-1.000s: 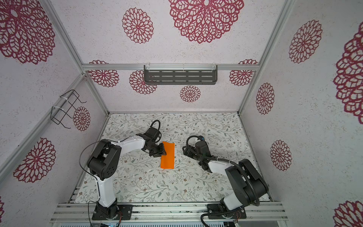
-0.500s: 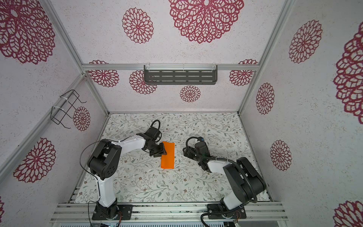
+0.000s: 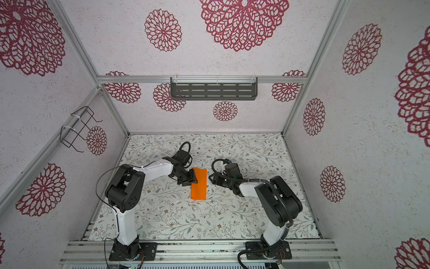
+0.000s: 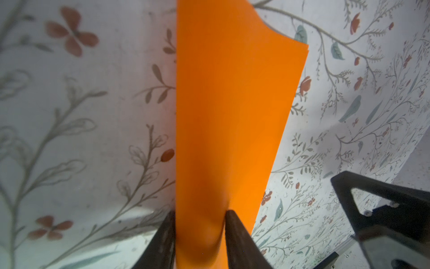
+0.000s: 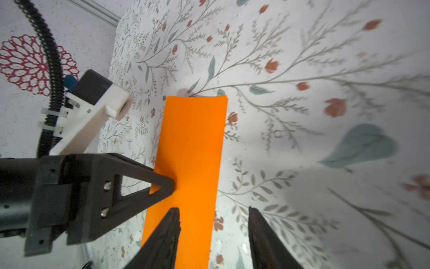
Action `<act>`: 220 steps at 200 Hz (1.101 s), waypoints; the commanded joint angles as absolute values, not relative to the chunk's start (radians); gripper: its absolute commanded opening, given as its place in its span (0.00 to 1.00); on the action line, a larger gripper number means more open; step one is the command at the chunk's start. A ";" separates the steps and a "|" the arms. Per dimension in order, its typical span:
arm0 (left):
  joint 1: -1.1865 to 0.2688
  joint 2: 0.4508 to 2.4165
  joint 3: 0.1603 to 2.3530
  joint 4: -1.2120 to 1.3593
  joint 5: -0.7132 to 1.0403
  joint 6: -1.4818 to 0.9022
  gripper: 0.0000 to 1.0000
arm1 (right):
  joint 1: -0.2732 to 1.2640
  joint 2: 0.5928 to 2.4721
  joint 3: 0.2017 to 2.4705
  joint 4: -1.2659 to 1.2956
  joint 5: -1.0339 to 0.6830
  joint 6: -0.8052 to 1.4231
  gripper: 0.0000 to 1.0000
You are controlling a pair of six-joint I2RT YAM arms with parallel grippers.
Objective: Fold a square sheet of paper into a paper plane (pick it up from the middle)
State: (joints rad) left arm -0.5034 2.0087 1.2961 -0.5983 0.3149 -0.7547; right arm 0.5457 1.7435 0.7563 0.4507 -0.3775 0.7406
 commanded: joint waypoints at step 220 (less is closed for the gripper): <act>-0.486 1.934 1.391 -0.745 0.272 -0.772 0.47 | 0.568 2.005 0.985 0.080 -0.485 0.716 0.19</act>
